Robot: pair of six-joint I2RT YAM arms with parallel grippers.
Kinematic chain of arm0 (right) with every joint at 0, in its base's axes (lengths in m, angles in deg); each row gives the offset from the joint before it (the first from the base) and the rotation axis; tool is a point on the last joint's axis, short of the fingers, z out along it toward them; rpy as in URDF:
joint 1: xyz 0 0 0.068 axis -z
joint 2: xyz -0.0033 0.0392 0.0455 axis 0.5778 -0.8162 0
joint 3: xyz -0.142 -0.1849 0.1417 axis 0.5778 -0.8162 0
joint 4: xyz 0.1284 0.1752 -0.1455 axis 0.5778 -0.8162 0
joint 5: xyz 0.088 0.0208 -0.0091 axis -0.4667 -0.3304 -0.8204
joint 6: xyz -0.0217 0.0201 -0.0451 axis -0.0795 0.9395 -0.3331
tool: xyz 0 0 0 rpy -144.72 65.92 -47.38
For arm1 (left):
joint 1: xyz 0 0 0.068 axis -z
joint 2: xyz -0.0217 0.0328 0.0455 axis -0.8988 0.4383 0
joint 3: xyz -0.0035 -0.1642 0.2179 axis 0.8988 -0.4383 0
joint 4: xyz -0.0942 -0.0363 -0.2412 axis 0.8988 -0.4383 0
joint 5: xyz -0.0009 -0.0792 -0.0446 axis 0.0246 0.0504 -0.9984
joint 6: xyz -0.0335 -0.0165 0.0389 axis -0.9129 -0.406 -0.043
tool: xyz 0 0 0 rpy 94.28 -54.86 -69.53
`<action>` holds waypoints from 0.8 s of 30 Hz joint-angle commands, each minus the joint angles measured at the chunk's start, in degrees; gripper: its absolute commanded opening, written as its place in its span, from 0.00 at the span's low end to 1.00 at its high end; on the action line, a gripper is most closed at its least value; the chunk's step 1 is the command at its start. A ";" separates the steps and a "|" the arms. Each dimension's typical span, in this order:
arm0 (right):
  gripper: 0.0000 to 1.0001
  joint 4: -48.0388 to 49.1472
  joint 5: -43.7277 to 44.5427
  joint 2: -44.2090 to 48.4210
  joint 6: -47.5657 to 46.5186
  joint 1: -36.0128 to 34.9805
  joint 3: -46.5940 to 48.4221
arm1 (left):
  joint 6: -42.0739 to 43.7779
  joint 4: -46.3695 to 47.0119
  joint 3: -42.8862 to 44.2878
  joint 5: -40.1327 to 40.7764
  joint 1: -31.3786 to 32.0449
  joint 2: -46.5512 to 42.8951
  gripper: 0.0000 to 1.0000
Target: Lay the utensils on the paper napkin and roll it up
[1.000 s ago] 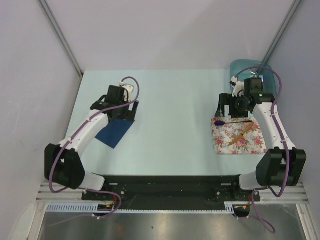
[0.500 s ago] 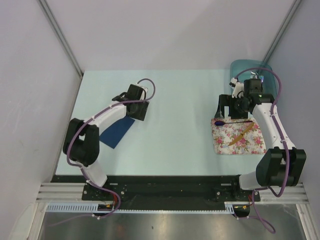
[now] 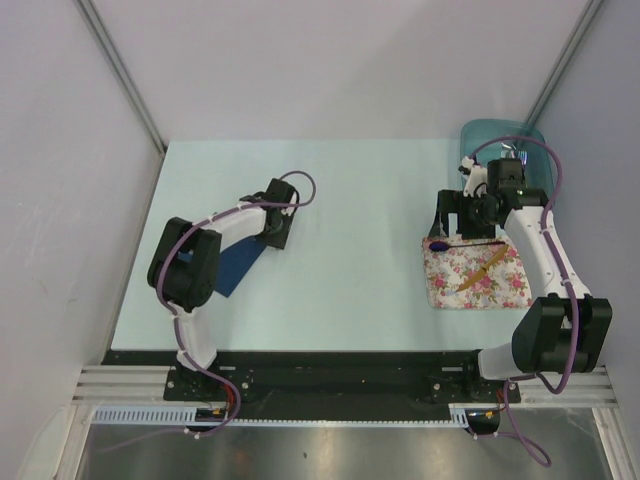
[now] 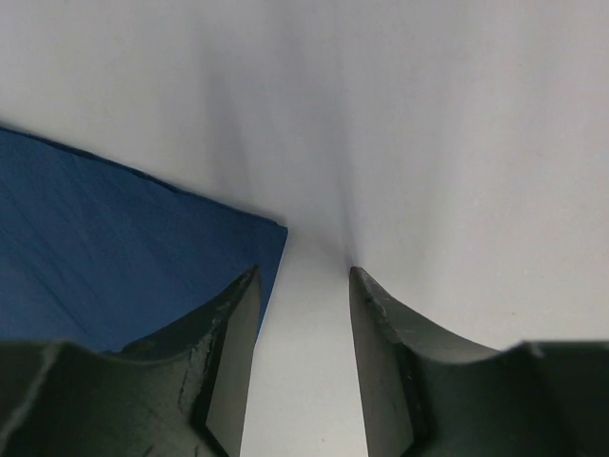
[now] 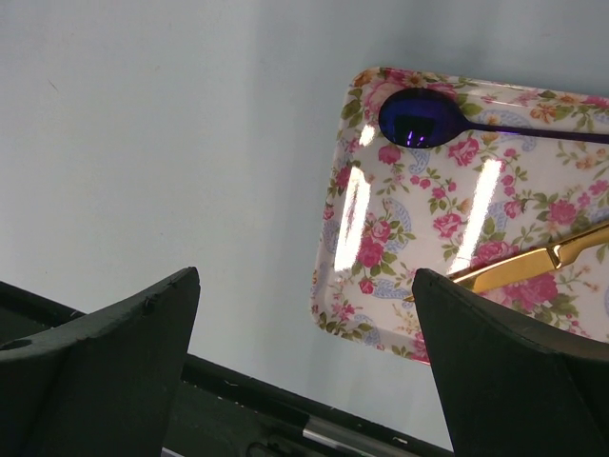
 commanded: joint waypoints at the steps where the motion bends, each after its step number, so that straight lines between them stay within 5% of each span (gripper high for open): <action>1: 1.00 -0.06 -0.30 0.35 0.39 -0.18 -0.09 | -1.36 0.58 3.18 1.18 -2.10 2.21 0.47; 12: 1.00 -0.24 -0.30 0.26 0.38 -0.18 0.09 | -1.10 0.49 2.39 -2.42 -5.01 4.76 0.32; 14: 1.00 -0.23 -0.30 0.17 0.38 -0.18 0.17 | -0.92 0.14 2.74 -2.95 -5.01 4.85 0.22; 16: 1.00 -0.15 -0.38 0.35 0.38 -0.18 0.17 | -1.18 -0.91 3.09 -3.38 -5.09 4.33 0.01; 24: 1.00 -0.15 -1.17 0.70 0.47 -0.09 -0.09 | -8.47 -6.62 0.99 -15.95 -2.90 -6.39 0.00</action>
